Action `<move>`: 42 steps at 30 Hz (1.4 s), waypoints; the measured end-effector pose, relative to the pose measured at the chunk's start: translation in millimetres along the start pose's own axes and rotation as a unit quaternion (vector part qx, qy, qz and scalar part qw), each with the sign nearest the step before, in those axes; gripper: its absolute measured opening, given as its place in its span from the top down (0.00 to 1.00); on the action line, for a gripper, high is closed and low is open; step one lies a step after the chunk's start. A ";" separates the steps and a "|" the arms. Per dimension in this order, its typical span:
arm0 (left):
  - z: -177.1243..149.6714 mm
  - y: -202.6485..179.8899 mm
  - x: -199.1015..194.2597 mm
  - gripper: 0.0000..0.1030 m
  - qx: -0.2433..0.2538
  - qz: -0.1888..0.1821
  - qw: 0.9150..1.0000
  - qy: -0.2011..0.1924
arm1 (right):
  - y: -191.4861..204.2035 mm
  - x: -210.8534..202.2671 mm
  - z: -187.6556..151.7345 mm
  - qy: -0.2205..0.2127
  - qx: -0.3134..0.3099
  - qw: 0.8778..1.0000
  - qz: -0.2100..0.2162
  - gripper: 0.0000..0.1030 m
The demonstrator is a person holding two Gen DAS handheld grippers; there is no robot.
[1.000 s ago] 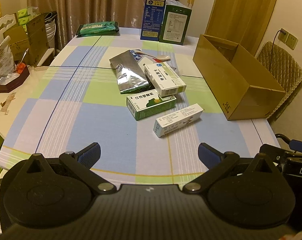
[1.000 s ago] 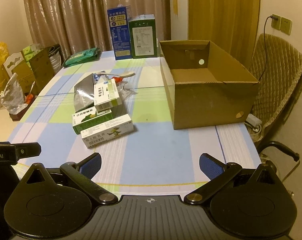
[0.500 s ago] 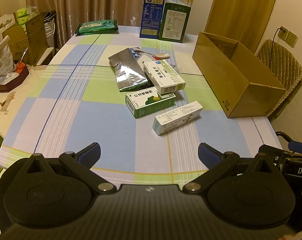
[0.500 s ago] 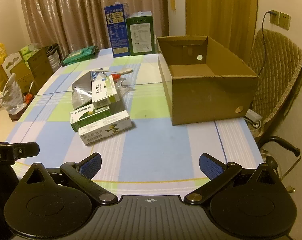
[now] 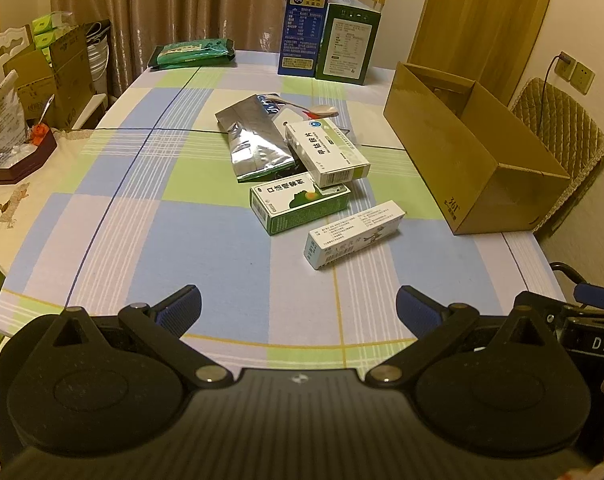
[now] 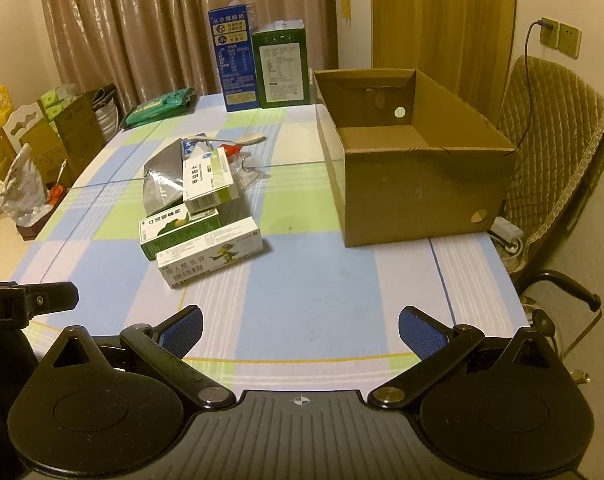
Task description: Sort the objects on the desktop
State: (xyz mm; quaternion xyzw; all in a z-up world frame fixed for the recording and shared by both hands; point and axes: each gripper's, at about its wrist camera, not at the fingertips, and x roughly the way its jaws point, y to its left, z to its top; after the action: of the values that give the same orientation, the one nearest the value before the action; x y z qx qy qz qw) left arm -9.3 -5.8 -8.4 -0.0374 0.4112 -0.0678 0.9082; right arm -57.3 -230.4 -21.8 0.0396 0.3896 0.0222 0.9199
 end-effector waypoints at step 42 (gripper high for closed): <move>4.8 -2.1 -0.7 0.01 0.044 -0.026 0.999 0.005 | -0.7 5.2 -3.1 0.009 0.000 1.000 -0.001 0.02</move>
State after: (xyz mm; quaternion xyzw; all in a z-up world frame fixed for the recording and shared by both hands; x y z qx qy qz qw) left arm -6.3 -7.7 -4.5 -0.0078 0.4110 -0.1099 0.9049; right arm -55.9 -230.6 -27.8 0.0394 0.3983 0.0218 0.9161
